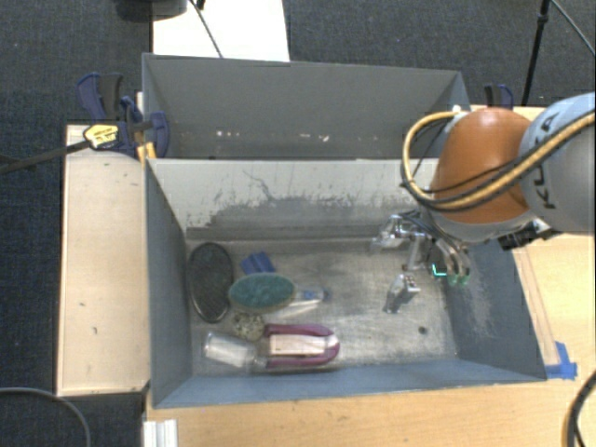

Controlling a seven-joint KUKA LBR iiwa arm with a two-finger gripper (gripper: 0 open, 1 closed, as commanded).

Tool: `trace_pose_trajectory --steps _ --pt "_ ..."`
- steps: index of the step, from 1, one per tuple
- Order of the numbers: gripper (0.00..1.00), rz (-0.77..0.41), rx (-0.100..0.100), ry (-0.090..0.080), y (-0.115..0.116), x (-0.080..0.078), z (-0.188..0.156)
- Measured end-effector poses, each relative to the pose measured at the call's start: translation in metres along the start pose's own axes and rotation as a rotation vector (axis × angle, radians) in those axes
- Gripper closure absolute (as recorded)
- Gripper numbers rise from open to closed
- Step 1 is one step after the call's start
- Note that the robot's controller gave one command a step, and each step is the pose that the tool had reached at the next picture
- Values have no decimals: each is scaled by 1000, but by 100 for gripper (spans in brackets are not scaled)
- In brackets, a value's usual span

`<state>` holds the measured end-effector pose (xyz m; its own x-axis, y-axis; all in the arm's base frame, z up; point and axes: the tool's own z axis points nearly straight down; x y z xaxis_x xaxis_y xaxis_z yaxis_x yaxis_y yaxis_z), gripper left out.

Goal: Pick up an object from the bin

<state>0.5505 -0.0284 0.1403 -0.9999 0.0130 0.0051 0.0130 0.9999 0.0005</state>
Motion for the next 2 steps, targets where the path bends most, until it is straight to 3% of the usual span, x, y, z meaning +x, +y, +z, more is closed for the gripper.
trace_pose_trajectory --steps 1,2 --pt "0 -40 -4 -7 78 55 -49" --pt "0 -60 -1 -10 146 24 50"
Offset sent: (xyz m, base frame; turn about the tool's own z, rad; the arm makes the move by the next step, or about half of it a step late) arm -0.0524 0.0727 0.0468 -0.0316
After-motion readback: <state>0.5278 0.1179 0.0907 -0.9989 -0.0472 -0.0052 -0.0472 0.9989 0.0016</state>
